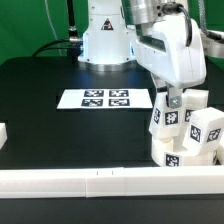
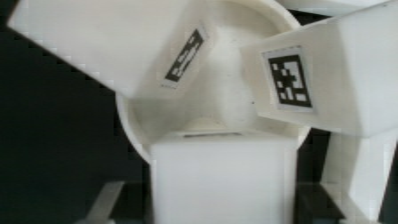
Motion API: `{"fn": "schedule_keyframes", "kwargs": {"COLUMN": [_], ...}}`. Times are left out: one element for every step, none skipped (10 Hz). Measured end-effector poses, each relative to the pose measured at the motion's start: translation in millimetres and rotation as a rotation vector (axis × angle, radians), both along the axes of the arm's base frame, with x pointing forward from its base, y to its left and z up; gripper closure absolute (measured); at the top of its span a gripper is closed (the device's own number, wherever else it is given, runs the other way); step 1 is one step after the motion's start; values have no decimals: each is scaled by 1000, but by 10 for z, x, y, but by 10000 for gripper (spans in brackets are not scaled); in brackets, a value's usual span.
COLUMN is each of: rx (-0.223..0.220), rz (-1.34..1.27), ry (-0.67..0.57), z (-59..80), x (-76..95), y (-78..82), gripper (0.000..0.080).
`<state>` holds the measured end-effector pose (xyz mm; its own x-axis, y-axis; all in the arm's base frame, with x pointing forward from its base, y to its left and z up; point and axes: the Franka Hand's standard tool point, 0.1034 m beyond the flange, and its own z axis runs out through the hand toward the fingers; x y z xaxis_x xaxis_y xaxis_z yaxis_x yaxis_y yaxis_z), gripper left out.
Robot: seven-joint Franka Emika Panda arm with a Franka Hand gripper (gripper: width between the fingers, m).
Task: Assemble stool
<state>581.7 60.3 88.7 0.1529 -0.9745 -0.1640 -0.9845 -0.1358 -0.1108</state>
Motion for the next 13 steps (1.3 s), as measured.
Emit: {"fn": "schedule_keyframes", "kwargs": {"rx": [0, -4, -9, -13, -20, -25, -29, -37, -43, -50, -74, -89, -103], "rz": [4, 36, 77, 144, 254, 319, 358, 451, 516, 568, 717, 832, 980], "ry": [0, -5, -14, -32, -52, -63, -69, -85, -97, -105, -125, -142, -168], "z": [-3, -1, 30, 58, 82, 91, 80, 78, 77, 76, 76, 80, 84], "x": [-2, -2, 18, 28, 30, 28, 24, 24, 24, 23, 23, 27, 35], "y": [1, 8, 53, 87, 107, 109, 105, 101, 100, 98, 92, 86, 77], "gripper": [424, 424, 241, 179, 179, 155, 155, 151, 151, 151, 151, 151, 151]}}
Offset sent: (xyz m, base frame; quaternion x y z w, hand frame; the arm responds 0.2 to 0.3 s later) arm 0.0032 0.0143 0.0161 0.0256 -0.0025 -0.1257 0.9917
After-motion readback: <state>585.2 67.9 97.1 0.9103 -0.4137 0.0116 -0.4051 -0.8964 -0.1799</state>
